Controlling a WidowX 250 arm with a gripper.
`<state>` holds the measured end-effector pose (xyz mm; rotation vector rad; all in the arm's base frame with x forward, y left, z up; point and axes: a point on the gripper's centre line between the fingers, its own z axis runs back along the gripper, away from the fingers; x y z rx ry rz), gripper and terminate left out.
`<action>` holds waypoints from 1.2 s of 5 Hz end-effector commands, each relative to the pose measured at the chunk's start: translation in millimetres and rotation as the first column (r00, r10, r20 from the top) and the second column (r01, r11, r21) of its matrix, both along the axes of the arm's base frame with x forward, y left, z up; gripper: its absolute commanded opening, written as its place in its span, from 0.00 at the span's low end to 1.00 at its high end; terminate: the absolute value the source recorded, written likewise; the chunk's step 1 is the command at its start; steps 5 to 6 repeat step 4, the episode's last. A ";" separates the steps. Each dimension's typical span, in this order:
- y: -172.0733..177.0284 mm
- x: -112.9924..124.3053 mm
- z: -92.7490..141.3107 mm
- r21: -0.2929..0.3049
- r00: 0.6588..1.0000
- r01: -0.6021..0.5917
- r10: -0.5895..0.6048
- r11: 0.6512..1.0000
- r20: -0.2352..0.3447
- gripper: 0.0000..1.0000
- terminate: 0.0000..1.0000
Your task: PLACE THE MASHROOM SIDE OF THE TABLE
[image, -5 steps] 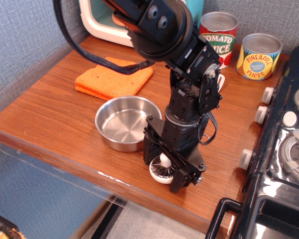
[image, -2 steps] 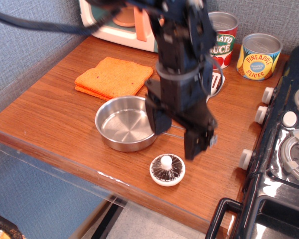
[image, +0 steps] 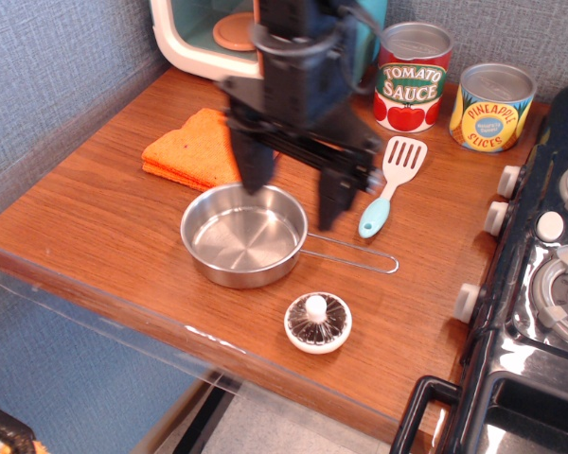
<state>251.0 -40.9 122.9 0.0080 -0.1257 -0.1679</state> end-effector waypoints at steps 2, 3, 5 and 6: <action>23.5 -1.6 -13.5 -0.014 0.996 -0.028 0.027 0.999 -0.088 1.00 0.00; 23.5 -1.6 -13.5 -0.014 0.996 -0.028 0.027 0.999 -0.088 1.00 0.00; 23.5 -1.6 -13.5 -0.014 0.996 -0.028 0.027 0.999 -0.088 1.00 1.00; 23.5 -1.6 -13.5 -0.014 0.996 -0.028 0.027 0.999 -0.088 1.00 1.00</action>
